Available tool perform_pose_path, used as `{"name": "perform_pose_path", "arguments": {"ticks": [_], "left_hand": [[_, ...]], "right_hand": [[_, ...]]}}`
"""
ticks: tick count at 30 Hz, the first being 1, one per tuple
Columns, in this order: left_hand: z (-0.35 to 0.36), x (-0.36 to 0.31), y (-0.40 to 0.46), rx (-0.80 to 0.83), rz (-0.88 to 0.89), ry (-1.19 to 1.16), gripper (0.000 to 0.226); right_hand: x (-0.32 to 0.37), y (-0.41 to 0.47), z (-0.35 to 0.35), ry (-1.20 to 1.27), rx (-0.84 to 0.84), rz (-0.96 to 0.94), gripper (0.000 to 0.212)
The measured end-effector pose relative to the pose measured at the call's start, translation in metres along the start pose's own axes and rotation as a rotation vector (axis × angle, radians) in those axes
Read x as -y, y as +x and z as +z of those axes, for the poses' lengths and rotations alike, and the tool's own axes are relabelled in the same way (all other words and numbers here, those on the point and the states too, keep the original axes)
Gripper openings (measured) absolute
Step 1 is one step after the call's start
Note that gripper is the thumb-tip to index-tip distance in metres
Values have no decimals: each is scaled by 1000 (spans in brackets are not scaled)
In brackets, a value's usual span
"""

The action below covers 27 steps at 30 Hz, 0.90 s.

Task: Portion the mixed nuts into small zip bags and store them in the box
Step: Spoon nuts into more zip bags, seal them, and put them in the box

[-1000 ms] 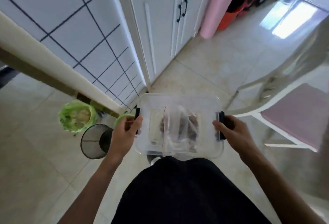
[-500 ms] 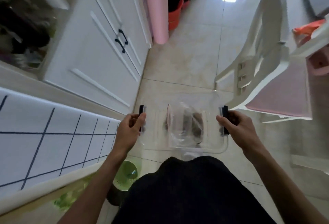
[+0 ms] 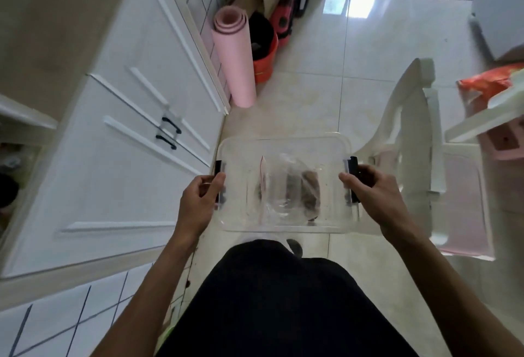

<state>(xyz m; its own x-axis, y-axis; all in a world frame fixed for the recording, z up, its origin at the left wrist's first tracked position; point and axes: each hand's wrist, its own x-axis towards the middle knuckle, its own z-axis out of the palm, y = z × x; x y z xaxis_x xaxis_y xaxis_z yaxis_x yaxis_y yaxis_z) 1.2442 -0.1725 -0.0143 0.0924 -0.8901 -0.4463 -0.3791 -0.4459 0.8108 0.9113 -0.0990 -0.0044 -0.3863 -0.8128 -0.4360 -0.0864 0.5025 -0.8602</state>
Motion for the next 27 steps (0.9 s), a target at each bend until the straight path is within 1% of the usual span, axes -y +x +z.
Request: {"name": "perform_pose_path", "arguments": {"ticks": [5,9,12,15,18,21,23,25,27], "left_hand": [[21,-46,85,11,-1,-18,42],[26,-85,149,12,-26,-53,57],[19,-113,191,-28,-32,-104,69],[6,-137,229,-88,-31,-140,72],[-13,-156,249,-204,-44,-213,70],[-32,-168,260,-343,-63,-278,69],[-43,-171,264,-447,-75,-305,58],[-52,-179,265,-558,-101,-317,47],[-58,-190,261,-664,-131,-326,47]], "right_hand": [[40,89,4,-8,-24,13,25],[85,156,15,-32,-17,22,26],[127,210,30,-51,-5,11,22],[173,265,53,-89,69,-38,19],[221,314,83,-113,166,-98,15],[268,358,120,-163,323,-167,9],[298,384,148,-197,427,-213,4],[328,407,174,-232,510,-255,4],[359,426,199,-260,598,-309,9]]}}
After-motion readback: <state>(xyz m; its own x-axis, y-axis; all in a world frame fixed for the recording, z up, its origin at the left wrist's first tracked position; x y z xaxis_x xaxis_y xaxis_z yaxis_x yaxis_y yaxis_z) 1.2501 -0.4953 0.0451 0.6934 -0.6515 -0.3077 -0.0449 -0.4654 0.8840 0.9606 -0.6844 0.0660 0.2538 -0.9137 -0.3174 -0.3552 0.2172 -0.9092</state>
